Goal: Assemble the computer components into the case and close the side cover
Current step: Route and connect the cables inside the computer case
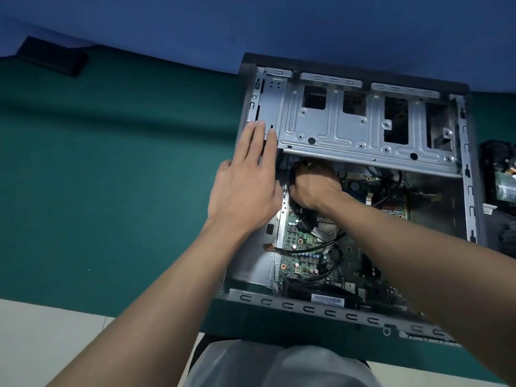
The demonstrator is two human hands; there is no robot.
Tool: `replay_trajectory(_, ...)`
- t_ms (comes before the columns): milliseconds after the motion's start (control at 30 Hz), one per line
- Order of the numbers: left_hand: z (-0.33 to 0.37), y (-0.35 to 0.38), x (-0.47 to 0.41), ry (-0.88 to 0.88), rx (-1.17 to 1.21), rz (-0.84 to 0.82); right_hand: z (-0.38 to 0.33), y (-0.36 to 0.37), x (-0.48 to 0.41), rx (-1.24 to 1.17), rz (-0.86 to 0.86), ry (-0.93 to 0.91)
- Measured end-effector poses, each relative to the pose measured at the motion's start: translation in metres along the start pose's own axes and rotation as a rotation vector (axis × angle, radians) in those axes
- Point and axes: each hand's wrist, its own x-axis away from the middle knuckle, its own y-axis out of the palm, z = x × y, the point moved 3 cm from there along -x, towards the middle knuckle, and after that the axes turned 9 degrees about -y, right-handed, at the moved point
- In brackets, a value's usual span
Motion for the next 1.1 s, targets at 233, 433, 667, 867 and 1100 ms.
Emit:
replay_trajectory(233, 0.000, -0.002, 0.000, -0.008, -0.011, 0.005, 0.011, 0.003, 0.002, 0.082, -0.067, 0.058)
replay_trajectory(433, 0.000, 0.000, 0.000, -0.002, -0.001, 0.022, 0.013, 0.005, -0.002, 0.014, -0.154, 0.074)
replay_trajectory(667, 0.002, -0.008, 0.014, 0.029, 0.009, 0.074, 0.025, -0.004, 0.052, -0.056, 0.007, -0.067)
replay_trajectory(867, 0.041, -0.004, 0.091, 0.039, 0.171, 0.049, 0.054, -0.007, 0.145, -0.208, 0.123, -0.118)
replay_trajectory(1100, 0.056, 0.010, 0.126, -0.137, 0.164, -0.027, 0.055, 0.017, 0.182, -0.305, -0.411, -0.185)
